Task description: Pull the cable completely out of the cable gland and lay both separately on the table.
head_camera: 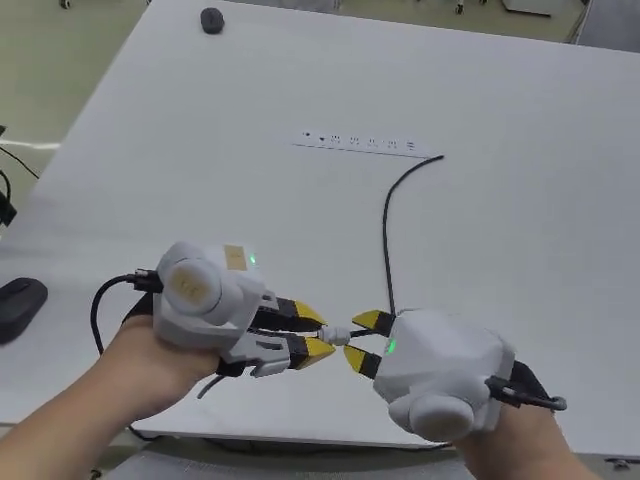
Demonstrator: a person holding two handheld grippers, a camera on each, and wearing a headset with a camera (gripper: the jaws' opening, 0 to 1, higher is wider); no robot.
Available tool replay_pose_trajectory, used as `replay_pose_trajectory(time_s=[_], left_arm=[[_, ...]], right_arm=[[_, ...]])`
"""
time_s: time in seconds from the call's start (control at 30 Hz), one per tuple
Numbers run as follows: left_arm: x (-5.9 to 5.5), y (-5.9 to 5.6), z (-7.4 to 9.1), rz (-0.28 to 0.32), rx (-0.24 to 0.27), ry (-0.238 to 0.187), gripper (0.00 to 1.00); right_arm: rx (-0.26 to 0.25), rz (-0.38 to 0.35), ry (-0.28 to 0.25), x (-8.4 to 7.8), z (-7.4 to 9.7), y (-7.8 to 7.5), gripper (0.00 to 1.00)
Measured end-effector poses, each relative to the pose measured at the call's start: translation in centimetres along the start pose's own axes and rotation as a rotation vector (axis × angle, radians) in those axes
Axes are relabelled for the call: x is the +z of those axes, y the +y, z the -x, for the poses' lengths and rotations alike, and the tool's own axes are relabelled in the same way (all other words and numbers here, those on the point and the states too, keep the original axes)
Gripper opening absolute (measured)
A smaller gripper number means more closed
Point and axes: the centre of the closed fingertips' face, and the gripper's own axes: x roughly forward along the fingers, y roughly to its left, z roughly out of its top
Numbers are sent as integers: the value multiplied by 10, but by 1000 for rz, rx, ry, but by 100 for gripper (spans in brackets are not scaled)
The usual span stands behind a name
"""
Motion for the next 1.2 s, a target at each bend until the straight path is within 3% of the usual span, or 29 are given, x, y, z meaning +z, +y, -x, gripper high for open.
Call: replay_pose_trajectory(time_s=[0.37,0.57,0.67,0.9,0.97,1.1,1.2], left_arm=[[0,1,4,-6,17,-8,16],[-1,2,5,-12,20,-4,16],[1,3,5,-15,26,-8,16],[2,3,6,-16,34,-15,16],[2,3,7,-21,36,-16,16],[2,4,8,-22,34,-15,16],[2,6,9,-28,37,-12,15]], right_arm=[[-6,-62,8,-6,0,-6,1],[-23,-200,9,-18,1,-10,2],[-31,-344,-3,-28,4,-14,2],[-57,-407,0,-48,8,-22,2],[-71,-473,-1,-55,8,-24,3],[-88,-536,13,-68,5,-26,2],[-106,-639,26,-82,3,-28,3]])
